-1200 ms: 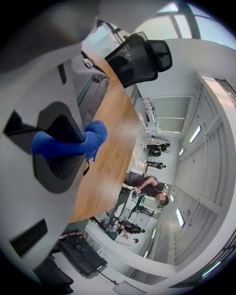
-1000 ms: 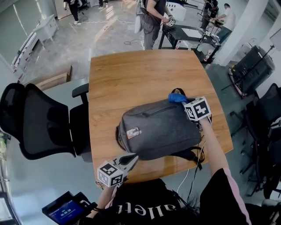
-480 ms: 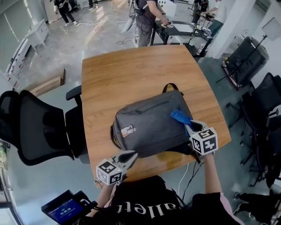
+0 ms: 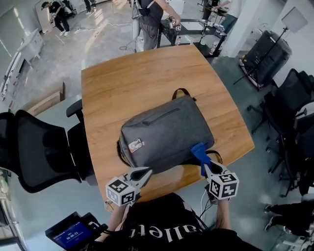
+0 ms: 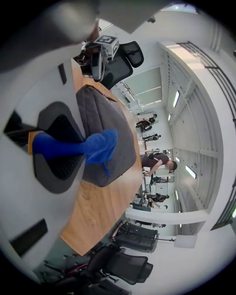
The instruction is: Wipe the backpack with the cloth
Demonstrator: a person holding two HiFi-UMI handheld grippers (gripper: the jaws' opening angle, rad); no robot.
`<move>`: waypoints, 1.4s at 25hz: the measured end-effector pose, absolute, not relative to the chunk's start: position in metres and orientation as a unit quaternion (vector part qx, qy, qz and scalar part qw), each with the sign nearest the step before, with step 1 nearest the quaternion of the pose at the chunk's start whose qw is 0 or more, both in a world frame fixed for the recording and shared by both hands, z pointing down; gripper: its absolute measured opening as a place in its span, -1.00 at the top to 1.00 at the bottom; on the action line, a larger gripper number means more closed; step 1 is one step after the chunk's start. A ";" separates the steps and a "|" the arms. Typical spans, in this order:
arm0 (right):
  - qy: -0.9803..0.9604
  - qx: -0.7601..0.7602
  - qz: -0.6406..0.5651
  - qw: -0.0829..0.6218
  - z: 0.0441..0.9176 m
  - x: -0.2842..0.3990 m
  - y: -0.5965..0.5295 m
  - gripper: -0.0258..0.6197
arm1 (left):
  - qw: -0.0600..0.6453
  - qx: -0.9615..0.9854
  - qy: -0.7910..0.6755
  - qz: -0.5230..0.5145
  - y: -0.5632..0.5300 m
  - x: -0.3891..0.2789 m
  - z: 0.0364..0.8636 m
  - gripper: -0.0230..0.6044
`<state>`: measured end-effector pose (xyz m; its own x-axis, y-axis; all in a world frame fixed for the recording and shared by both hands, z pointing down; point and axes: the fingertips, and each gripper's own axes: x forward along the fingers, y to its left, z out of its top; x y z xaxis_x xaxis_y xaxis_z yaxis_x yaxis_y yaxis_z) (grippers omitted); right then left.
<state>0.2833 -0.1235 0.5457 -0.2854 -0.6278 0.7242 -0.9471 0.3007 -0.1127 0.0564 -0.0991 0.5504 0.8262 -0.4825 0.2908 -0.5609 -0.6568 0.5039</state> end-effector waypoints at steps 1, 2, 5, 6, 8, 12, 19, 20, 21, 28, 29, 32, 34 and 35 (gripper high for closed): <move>-0.750 0.524 0.279 0.290 0.548 0.284 -0.120 0.72 | 0.298 0.909 -0.285 0.066 -0.099 0.058 0.551 0.93; -0.749 0.526 0.280 0.291 0.549 0.285 -0.117 0.72 | 0.297 0.910 -0.282 0.067 -0.098 0.059 0.551 0.92; -0.751 0.532 0.267 0.286 0.539 0.291 -0.123 0.72 | 0.297 0.911 -0.278 0.073 -0.095 0.062 0.554 0.92; -0.755 0.533 0.256 0.283 0.531 0.293 -0.129 0.72 | 0.296 0.911 -0.278 0.074 -0.095 0.062 0.554 0.92; -0.765 0.535 0.226 0.280 0.511 0.298 -0.150 0.72 | 0.297 0.910 -0.280 0.075 -0.094 0.060 0.555 0.92; -0.784 0.528 0.152 0.288 0.471 0.305 -0.215 0.72 | 0.296 0.908 -0.287 0.073 -0.096 0.055 0.553 0.93; -0.792 0.517 0.103 0.307 0.461 0.297 -0.348 0.72 | 0.298 0.905 -0.293 0.075 -0.092 0.053 0.555 0.92; -0.793 0.514 0.108 0.308 0.465 0.292 -0.364 0.72 | 0.299 0.905 -0.294 0.075 -0.091 0.052 0.555 0.92; -0.793 0.512 0.111 0.311 0.469 0.288 -0.380 0.72 | 0.300 0.904 -0.295 0.075 -0.090 0.051 0.555 0.92; -0.779 0.485 0.079 0.391 0.505 0.281 -0.411 0.72 | 0.303 0.899 -0.309 0.075 -0.084 0.044 0.557 0.92; -0.779 0.479 0.078 0.397 0.510 0.283 -0.406 0.72 | 0.303 0.898 -0.311 0.074 -0.084 0.042 0.558 0.93; -0.783 0.468 0.091 0.399 0.521 0.290 -0.382 0.72 | 0.304 0.895 -0.316 0.075 -0.084 0.038 0.560 0.92; -0.787 0.465 0.104 0.392 0.525 0.297 -0.361 0.72 | 0.306 0.895 -0.317 0.073 -0.083 0.038 0.559 0.93; -0.788 0.464 0.111 0.389 0.527 0.301 -0.349 0.72 | 0.307 0.895 -0.316 0.071 -0.083 0.039 0.558 0.92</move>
<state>0.3011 -0.3492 0.5266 -0.2669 -0.6449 0.7161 -0.8176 0.5449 0.1860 0.0389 -0.0827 0.5580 0.7900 -0.5220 0.3217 -0.6095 -0.6116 0.5044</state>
